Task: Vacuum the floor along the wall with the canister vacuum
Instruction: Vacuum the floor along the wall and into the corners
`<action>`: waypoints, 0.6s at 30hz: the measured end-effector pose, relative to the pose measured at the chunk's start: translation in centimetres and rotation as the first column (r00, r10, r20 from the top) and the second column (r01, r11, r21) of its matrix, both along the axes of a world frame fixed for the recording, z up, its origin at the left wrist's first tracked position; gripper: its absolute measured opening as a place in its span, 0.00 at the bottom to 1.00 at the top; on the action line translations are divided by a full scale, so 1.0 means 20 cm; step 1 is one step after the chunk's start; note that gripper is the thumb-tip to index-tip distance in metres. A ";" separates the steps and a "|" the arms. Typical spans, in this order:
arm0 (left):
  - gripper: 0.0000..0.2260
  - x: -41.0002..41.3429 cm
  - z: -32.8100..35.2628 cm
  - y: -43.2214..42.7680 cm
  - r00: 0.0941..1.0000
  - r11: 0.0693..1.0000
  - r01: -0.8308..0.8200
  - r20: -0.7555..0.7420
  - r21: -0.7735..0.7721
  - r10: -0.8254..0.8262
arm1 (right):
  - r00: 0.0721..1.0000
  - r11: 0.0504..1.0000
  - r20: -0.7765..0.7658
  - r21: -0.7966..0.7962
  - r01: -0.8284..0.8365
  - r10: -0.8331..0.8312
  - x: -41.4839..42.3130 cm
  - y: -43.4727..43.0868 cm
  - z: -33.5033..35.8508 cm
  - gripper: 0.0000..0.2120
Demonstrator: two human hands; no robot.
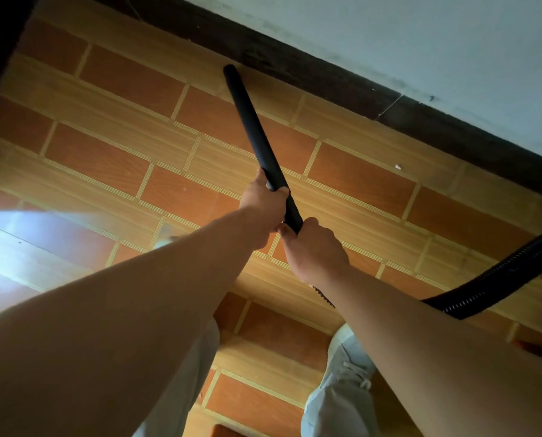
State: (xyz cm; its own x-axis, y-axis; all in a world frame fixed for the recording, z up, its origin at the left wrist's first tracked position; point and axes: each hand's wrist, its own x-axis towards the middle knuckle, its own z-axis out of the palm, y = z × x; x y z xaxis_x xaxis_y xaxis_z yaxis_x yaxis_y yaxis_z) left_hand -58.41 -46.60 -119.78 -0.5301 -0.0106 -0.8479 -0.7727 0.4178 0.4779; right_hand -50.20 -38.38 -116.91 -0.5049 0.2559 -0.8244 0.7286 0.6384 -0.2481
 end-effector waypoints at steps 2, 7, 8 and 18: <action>0.28 0.05 0.00 0.04 1.000 1.000 0.005 0.002 -0.002 -0.005 | 1.000 1.000 0.002 -0.002 0.008 -0.008 0.05 0.04 0.00 0.22; 0.27 0.17 0.00 0.16 1.000 1.000 0.028 0.012 0.001 -0.028 | 0.999 0.999 -0.001 -0.012 0.043 -0.043 0.18 0.15 0.01 0.20; 0.27 0.19 0.01 0.19 0.999 0.999 0.034 0.015 0.002 -0.035 | 0.999 0.999 -0.001 -0.011 0.047 -0.047 0.20 0.18 0.02 0.20; 0.28 0.38 0.07 0.44 0.996 0.998 0.070 0.053 0.006 -0.070 | 0.994 0.994 0.021 -0.024 0.110 -0.109 0.41 0.41 0.06 0.21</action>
State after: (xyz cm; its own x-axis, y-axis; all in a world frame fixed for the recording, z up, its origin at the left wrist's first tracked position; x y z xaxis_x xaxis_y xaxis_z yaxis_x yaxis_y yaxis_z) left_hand -50.71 -37.71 -118.31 -0.4837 0.0281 -0.8748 -0.7661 0.4698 0.4387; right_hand -41.91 -30.09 -115.71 -0.4583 0.2880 -0.8408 0.7988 0.5484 -0.2475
